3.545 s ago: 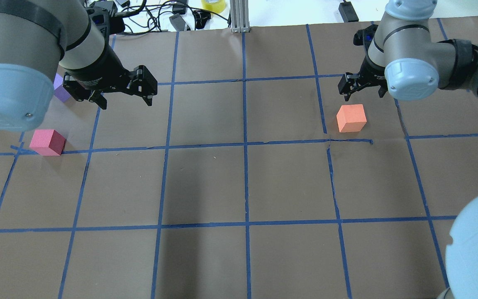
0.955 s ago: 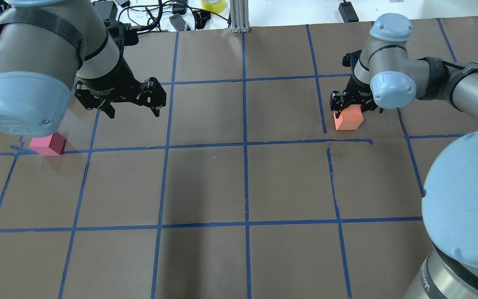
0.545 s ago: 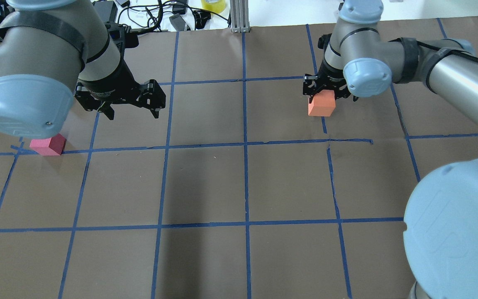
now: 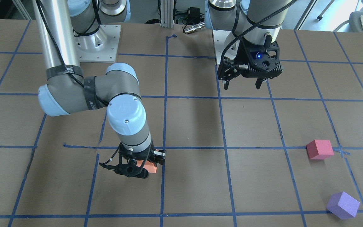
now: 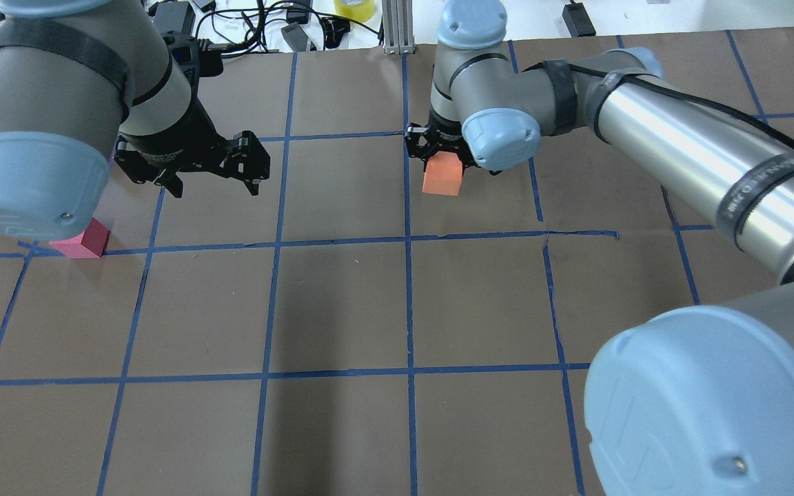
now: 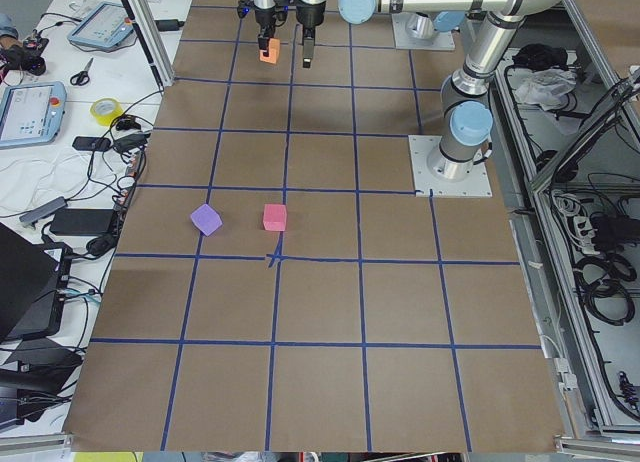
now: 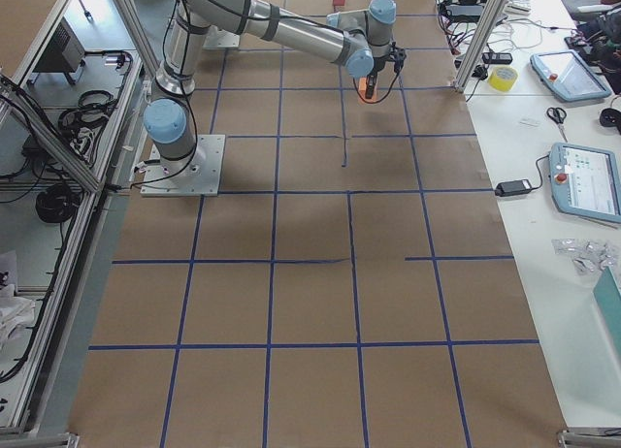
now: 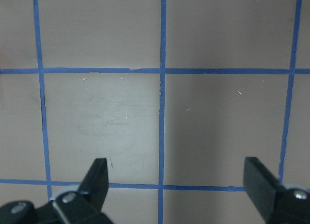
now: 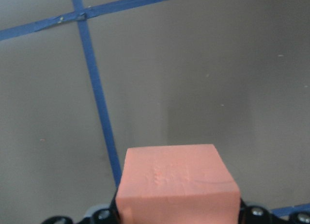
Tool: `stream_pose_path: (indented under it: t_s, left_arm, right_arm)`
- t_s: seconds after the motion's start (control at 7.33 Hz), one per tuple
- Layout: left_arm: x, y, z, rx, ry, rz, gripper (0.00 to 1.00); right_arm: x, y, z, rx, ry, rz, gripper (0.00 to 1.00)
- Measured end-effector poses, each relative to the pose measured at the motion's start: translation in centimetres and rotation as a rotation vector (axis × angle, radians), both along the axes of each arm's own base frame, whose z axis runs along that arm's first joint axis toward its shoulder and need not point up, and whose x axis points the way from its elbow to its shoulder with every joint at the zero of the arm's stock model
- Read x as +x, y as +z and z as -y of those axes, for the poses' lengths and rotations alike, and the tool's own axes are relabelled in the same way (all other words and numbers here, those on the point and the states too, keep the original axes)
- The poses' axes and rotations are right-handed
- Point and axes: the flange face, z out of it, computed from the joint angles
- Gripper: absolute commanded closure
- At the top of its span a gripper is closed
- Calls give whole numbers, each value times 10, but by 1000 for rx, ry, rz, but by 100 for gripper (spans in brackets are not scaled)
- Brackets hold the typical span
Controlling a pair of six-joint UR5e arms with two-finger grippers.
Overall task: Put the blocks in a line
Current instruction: 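Carry the orange cube with the right gripper toward the table center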
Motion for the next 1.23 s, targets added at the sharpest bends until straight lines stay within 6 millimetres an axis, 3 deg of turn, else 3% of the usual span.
stream_pose_path:
  t_s: [0.27, 0.41, 0.82, 0.95, 1.09, 1.23]
  left_arm:
    - [0, 6, -6, -6, -2, 1, 0]
    - [0, 5, -6, -1, -2, 2, 0]
    - [0, -1, -2, 12, -2, 3, 0]
    - [0, -1, -2, 10, -2, 2, 0]
    - [0, -1, -1, 9, -1, 1, 0]
    - [0, -1, 0, 7, -1, 0, 0]
  right_arm:
    - [51, -19, 5, -4, 61, 0, 100]
    - [64, -29, 8, -4, 82, -1, 100]
    - [75, -46, 22, -12, 130, -5, 100]
    - [76, -48, 24, -13, 134, -6, 94]
    - [76, -50, 24, -12, 135, -8, 60]
    - [76, -52, 24, -10, 134, -11, 1]
